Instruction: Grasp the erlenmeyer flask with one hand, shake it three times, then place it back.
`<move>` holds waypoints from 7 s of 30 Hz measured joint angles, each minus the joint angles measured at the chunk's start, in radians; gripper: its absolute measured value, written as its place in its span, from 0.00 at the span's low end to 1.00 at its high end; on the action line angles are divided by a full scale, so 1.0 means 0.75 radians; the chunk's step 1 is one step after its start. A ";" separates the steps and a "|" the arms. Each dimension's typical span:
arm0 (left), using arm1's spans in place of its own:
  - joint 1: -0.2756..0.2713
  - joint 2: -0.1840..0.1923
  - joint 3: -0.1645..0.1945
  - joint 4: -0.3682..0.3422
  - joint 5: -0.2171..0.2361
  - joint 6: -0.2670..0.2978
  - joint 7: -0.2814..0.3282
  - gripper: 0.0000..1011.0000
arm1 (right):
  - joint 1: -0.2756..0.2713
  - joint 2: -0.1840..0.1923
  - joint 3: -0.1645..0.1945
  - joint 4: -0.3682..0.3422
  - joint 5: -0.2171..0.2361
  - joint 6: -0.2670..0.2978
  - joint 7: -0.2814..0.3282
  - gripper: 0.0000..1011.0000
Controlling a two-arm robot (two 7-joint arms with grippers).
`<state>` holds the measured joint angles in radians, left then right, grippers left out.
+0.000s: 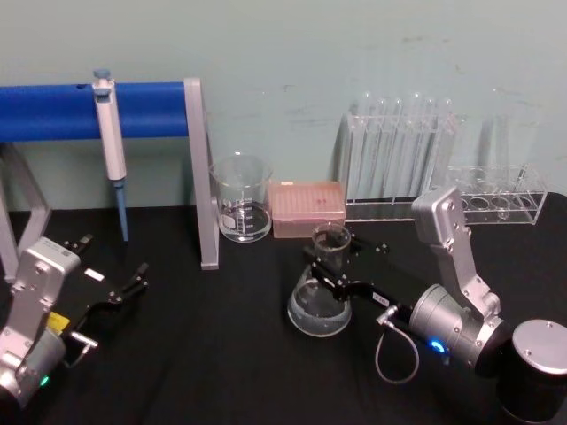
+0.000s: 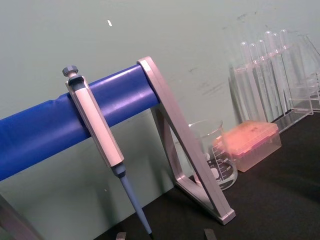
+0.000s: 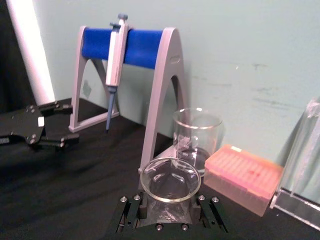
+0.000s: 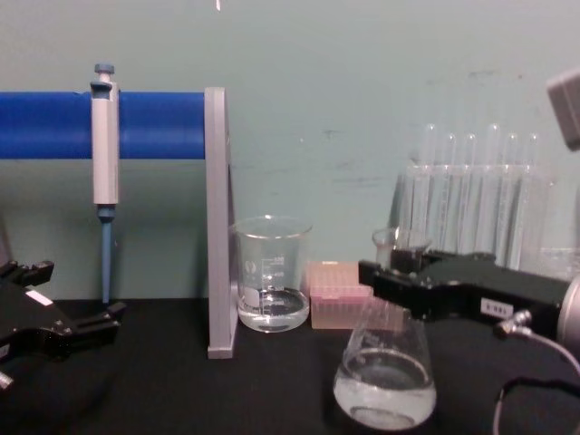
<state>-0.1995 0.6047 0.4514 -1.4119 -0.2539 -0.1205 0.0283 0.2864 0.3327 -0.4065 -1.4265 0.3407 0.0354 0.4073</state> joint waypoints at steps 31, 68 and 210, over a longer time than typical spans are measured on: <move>0.000 0.000 0.000 0.000 0.000 0.000 0.000 0.99 | -0.046 -0.022 0.088 -0.193 -0.033 0.098 -0.142 0.45; 0.000 0.000 0.000 0.000 0.000 0.000 0.000 0.99 | -0.041 -0.046 0.050 -0.193 -0.031 0.111 -0.081 0.45; 0.000 0.000 0.000 0.000 0.000 0.000 0.000 0.99 | -0.049 -0.040 0.072 -0.205 -0.027 0.126 -0.045 0.45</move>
<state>-0.1995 0.6047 0.4514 -1.4120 -0.2539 -0.1205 0.0283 0.2498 0.3028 -0.3528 -1.5805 0.3204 0.1295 0.3738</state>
